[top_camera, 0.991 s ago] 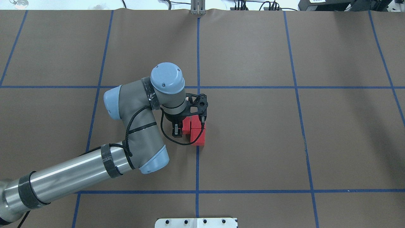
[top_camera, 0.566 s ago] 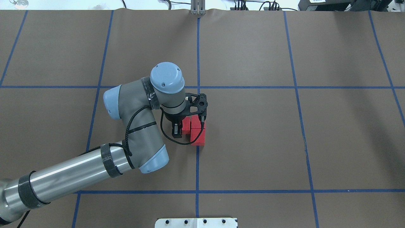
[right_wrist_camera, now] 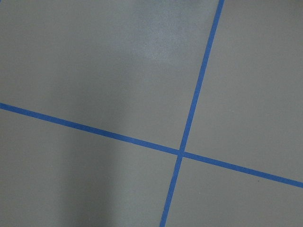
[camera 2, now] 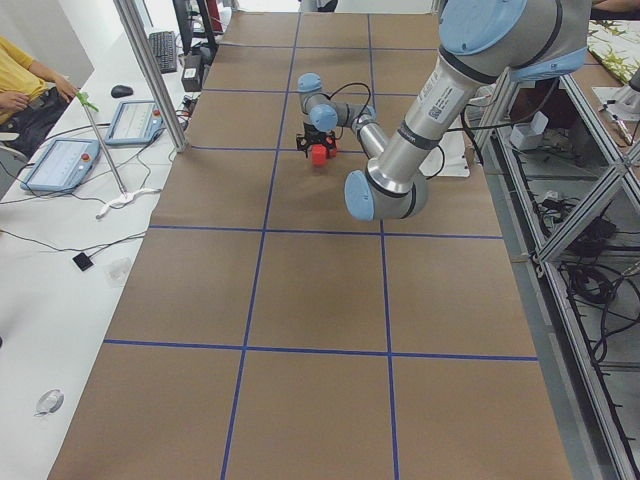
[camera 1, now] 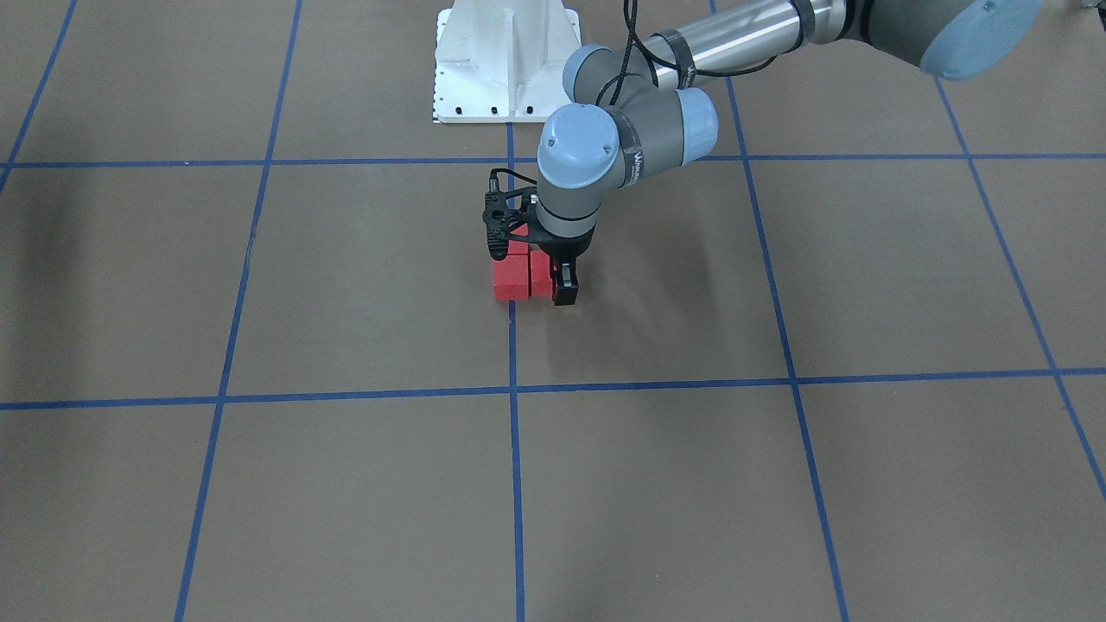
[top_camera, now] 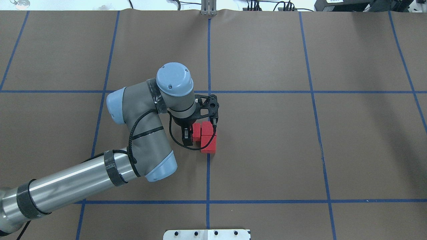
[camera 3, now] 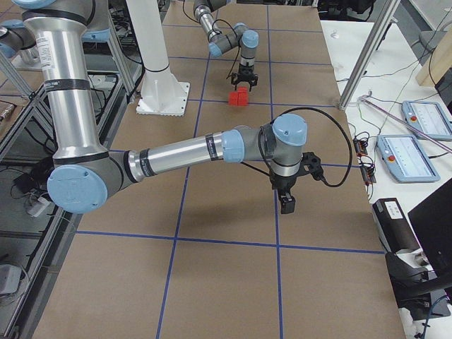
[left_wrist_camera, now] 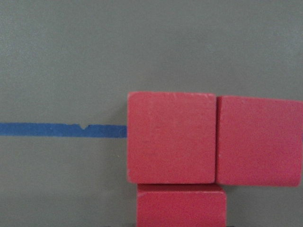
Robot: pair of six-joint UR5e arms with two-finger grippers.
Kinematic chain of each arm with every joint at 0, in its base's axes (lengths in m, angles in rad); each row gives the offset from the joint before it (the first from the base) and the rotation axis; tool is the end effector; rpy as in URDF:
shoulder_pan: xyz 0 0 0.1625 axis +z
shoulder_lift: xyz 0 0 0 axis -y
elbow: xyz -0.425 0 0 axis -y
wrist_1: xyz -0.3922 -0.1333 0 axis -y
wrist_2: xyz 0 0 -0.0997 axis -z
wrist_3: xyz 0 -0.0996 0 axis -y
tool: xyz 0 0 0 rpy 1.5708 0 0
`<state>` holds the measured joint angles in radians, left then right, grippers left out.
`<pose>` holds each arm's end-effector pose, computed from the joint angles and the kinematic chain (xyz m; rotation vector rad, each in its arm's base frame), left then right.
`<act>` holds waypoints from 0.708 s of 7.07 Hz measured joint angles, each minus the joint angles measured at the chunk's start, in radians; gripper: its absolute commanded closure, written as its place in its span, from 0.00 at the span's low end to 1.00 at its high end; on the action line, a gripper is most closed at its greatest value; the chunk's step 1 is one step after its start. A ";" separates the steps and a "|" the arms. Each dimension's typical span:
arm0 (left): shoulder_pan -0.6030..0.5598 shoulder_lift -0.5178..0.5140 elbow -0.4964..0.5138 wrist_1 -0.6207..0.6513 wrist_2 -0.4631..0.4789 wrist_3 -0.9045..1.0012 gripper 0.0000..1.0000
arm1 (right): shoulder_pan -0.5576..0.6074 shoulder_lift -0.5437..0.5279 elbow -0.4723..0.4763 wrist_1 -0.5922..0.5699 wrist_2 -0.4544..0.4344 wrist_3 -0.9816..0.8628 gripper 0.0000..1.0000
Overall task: Form red blocks into L shape at center
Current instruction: 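Open the left gripper and raise it away from the cubes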
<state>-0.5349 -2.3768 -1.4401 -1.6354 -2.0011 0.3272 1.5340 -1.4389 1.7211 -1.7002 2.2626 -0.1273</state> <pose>0.5963 -0.4599 0.2112 0.5937 0.7001 1.4348 0.0497 -0.5450 0.5352 0.1781 -0.6843 -0.2101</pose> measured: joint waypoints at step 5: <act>-0.045 0.007 -0.098 0.015 -0.001 -0.005 0.00 | 0.000 0.000 0.000 -0.001 0.000 0.000 0.00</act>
<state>-0.5797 -2.3696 -1.5377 -1.6209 -2.0018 0.3224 1.5340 -1.4389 1.7211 -1.7011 2.2626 -0.1273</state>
